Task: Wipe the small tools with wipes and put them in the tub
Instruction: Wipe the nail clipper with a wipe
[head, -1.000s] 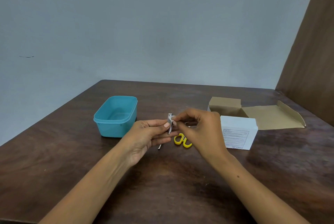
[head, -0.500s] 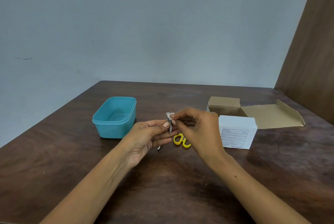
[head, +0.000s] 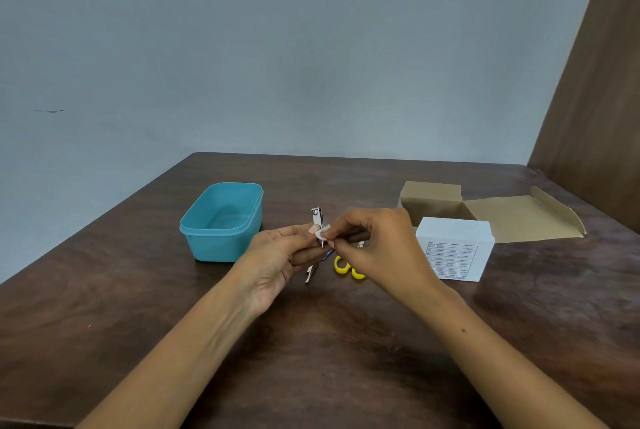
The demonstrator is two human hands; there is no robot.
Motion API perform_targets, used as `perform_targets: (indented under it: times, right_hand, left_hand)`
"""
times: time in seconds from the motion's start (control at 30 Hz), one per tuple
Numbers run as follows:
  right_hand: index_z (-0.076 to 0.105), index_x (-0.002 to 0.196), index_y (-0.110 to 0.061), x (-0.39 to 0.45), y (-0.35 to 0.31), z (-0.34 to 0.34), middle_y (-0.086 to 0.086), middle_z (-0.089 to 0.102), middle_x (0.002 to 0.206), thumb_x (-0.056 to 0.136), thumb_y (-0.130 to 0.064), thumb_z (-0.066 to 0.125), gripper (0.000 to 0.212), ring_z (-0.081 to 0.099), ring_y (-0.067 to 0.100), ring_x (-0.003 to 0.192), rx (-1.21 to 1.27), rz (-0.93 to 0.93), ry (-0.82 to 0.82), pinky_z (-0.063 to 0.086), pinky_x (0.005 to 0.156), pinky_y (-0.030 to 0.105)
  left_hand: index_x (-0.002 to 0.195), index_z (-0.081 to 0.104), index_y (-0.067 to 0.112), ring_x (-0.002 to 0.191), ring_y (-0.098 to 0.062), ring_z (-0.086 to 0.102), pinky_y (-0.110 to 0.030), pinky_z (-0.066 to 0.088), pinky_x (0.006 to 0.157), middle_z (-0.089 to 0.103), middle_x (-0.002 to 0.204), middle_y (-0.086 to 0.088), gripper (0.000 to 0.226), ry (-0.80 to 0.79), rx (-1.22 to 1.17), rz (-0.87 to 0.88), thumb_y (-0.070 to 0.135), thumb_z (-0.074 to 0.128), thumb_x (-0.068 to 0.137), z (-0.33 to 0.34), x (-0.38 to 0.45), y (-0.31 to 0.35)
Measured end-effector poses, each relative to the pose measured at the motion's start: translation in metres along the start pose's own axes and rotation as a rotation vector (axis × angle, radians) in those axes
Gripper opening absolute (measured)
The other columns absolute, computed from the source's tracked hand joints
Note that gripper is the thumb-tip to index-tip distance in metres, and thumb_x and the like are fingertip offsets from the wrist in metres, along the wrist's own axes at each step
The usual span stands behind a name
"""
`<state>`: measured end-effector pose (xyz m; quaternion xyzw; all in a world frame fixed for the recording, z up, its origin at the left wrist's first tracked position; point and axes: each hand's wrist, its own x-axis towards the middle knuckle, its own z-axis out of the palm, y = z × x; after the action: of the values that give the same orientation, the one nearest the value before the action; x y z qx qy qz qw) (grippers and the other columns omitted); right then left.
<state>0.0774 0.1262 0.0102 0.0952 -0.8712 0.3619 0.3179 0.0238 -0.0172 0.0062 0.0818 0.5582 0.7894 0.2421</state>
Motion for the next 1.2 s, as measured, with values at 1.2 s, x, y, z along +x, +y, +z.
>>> perform_targets:
  times: [1.2]
  right_hand:
    - [0.067,0.081,-0.011,0.000,0.003,-0.004,0.000,0.069,0.082,0.081,-0.013,0.069,0.003,0.063,0.008,0.072,-0.099,0.018,0.203,0.055,0.065,0.021]
  left_hand:
    - [0.097,0.071,0.000,0.072,-0.018,0.073,-0.021,0.058,0.064,0.075,0.079,-0.011,0.021,0.088,0.443,0.318,-0.002,0.072,0.076,0.001,-0.017,0.010]
